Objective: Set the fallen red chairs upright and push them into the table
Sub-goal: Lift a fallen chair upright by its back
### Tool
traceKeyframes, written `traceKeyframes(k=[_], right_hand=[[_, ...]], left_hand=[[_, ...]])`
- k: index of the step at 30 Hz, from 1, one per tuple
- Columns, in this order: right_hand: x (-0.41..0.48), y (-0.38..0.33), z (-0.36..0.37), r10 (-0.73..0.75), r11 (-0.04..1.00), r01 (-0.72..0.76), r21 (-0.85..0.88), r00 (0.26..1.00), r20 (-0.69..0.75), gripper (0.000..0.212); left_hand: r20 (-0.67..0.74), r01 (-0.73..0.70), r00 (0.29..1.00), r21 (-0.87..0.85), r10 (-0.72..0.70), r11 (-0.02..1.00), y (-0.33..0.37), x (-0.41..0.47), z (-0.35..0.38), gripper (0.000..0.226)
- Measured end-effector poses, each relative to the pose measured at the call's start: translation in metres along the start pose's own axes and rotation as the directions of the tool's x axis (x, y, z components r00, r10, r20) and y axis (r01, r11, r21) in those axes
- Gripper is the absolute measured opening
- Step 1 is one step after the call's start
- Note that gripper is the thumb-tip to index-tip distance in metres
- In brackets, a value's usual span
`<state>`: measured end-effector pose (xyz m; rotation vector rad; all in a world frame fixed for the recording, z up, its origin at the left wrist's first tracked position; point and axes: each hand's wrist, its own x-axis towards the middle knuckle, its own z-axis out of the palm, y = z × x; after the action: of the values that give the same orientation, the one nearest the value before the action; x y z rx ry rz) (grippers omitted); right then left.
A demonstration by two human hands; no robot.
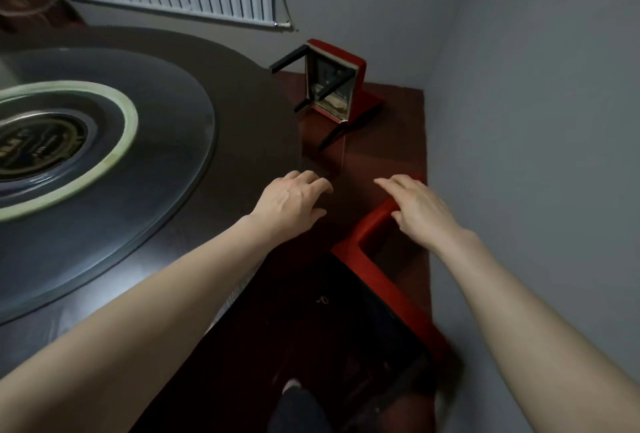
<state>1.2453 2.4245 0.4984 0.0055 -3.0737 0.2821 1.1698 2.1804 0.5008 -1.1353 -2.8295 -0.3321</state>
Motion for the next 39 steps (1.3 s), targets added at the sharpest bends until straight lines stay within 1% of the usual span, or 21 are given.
traceKeyframes(k=[2, 6, 8, 11, 14, 17, 22, 27, 31, 33, 35, 37, 39], right_hand=[[0.015, 0.012, 0.0, 0.032, 0.999, -0.032, 0.006, 0.999, 0.005, 0.072], [0.056, 0.037, 0.004, 0.044, 0.999, -0.043, -0.021, 0.998, 0.046, 0.072], [0.086, 0.054, 0.002, 0.038, 0.999, -0.037, -0.029, 0.998, 0.04, 0.072], [0.132, 0.086, -0.01, 0.038, 0.998, -0.035, -0.049, 0.998, 0.048, 0.071], [0.172, 0.121, -0.025, 0.035, 0.995, -0.027, -0.092, 0.996, 0.081, 0.069], [0.202, 0.152, -0.04, 0.064, 0.993, -0.055, -0.108, 0.994, 0.084, 0.068], [0.222, 0.188, -0.057, 0.136, 0.986, -0.127, -0.105, 0.987, 0.087, 0.07], [0.246, 0.239, -0.074, 0.219, 0.97, -0.21, -0.12, 0.974, 0.064, 0.069], [0.269, 0.28, -0.073, 0.298, 0.95, -0.291, -0.114, 0.953, 0.051, 0.071], [0.293, 0.308, -0.07, 0.337, 0.936, -0.328, -0.13, 0.94, 0.048, 0.072], [0.332, 0.341, -0.068, 0.385, 0.916, -0.376, -0.144, 0.922, 0.04, 0.073], [0.376, 0.37, -0.071, 0.426, 0.895, -0.419, -0.152, 0.904, 0.019, 0.073], [0.43, 0.395, -0.075, 0.482, 0.869, -0.478, -0.132, 0.876, -0.001, 0.073]], left_hand=[[0.018, -0.033, 0.999, 0.002, 0.033, 0.999, -0.003, 0.026, 0.004, 0.045], [0.006, -0.086, 0.996, 0.008, 0.086, 0.996, -0.011, 0.081, 0.013, 0.045], [0.007, -0.103, 0.995, 0.029, 0.102, 0.994, -0.018, 0.12, 0.017, 0.045], [0.017, -0.096, 0.995, 0.016, 0.095, 0.995, -0.023, 0.19, 0.014, 0.046], [-0.003, -0.096, 0.995, 0.009, 0.096, 0.995, -0.025, 0.253, 0.01, 0.046], [-0.017, -0.125, 0.992, -0.004, 0.125, 0.992, -0.019, 0.308, 0.004, 0.046], [-0.055, -0.193, 0.98, -0.041, 0.191, 0.98, -0.002, 0.392, 0.001, 0.046], [-0.007, -0.279, 0.96, -0.069, 0.279, 0.958, 0.031, 0.467, 0.021, 0.047], [0.062, -0.381, 0.921, -0.074, 0.386, 0.922, 0.045, 0.528, 0.053, 0.049], [0.092, -0.456, 0.883, -0.06, 0.46, 0.888, 0.046, 0.575, 0.071, 0.051], [0.132, -0.524, 0.84, -0.049, 0.526, 0.85, 0.04, 0.632, 0.086, 0.053], [0.144, -0.582, 0.8, -0.047, 0.582, 0.812, 0.027, 0.689, 0.094, 0.055], [0.145, -0.612, 0.775, -0.069, 0.615, 0.788, 0.002, 0.754, 0.095, 0.055]])
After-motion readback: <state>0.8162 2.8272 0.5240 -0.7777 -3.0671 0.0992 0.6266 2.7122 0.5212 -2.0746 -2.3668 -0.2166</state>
